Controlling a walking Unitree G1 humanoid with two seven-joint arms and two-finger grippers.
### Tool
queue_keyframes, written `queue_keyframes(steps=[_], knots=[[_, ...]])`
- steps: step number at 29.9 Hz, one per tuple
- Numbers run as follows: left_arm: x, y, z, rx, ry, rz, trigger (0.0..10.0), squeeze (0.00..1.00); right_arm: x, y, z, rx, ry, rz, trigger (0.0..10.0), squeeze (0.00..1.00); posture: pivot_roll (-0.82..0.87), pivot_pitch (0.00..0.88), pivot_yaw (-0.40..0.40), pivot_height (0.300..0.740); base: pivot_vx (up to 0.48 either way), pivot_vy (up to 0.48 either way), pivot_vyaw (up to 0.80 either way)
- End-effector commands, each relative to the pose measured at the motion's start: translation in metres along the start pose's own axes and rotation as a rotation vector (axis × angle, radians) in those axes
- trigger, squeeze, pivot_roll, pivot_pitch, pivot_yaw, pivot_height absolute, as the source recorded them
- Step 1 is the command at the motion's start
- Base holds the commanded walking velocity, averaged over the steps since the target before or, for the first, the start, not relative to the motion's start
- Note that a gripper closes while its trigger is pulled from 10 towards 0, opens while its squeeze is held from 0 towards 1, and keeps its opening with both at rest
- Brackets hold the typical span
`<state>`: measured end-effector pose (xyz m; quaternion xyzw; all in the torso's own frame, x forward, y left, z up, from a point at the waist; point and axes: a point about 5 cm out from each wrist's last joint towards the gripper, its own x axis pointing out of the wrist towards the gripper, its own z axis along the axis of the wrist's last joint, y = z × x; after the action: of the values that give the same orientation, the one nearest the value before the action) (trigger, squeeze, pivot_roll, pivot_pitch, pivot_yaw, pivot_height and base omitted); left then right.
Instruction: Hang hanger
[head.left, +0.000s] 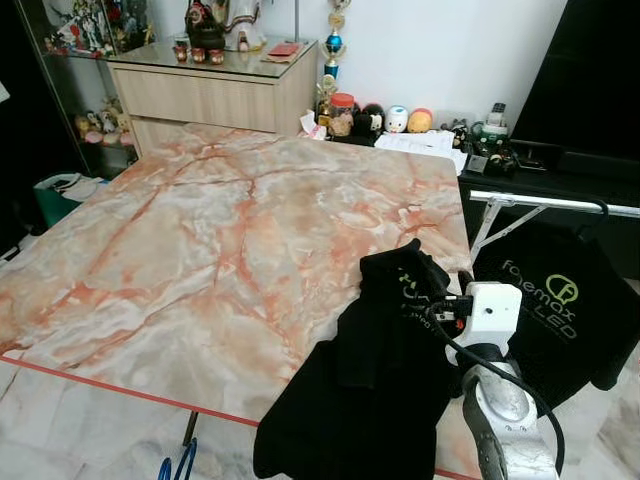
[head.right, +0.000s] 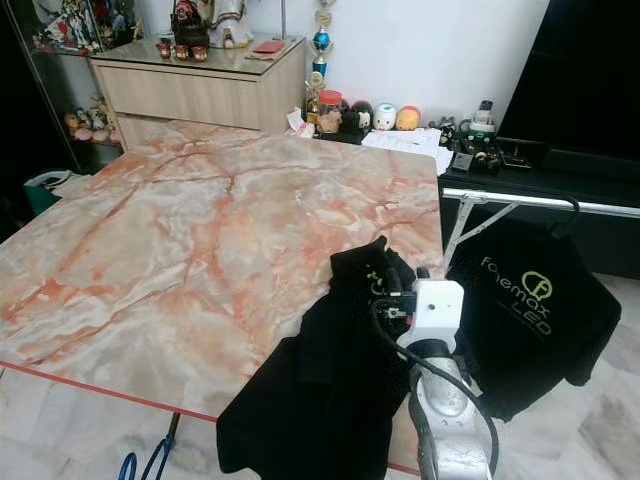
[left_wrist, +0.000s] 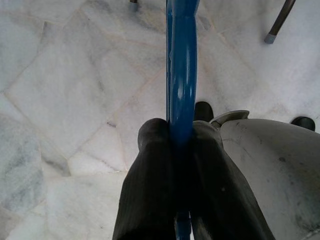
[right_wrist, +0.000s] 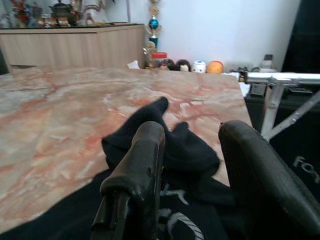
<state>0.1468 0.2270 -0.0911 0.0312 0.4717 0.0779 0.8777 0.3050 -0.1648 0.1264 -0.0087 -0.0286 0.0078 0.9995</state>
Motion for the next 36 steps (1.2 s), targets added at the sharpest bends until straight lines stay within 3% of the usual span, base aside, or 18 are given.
queue_keyframes(steps=[1,6,11,23,29,36], knots=[[-0.001,-0.001,-0.006,0.016,0.015,-0.004,10.0,0.0,0.0,-0.005,0.004,0.001,-0.01,-0.027,10.0,0.0,0.09,0.0,-0.021,0.74,0.0,-0.48,0.0],[-0.002,-0.001,-0.007,0.019,0.019,-0.003,10.0,0.0,-0.001,-0.011,0.004,0.018,0.012,-0.083,10.0,0.0,0.09,0.0,-0.024,0.74,0.0,-0.48,0.0],[-0.002,-0.001,-0.008,0.023,0.021,-0.005,10.0,0.0,-0.003,-0.011,0.002,0.012,0.022,-0.083,10.0,0.0,0.09,0.014,-0.025,0.74,0.0,-0.48,-0.74],[-0.002,-0.002,-0.009,0.03,0.026,-0.009,10.0,0.0,-0.003,-0.01,0.004,0.018,0.013,-0.09,10.0,0.0,0.1,0.023,-0.02,0.74,0.0,-0.48,0.0],[-0.001,-0.009,-0.01,0.037,0.037,-0.018,10.0,0.0,-0.004,-0.01,0.001,0.018,0.026,-0.092,10.0,0.0,0.1,0.025,-0.018,0.74,0.0,-0.48,0.0],[-0.001,-0.029,-0.01,0.056,0.049,-0.045,10.0,0.0,-0.006,-0.013,-0.007,0.018,0.063,-0.11,10.0,0.0,0.1,0.028,-0.016,0.74,0.0,-0.48,0.0]])
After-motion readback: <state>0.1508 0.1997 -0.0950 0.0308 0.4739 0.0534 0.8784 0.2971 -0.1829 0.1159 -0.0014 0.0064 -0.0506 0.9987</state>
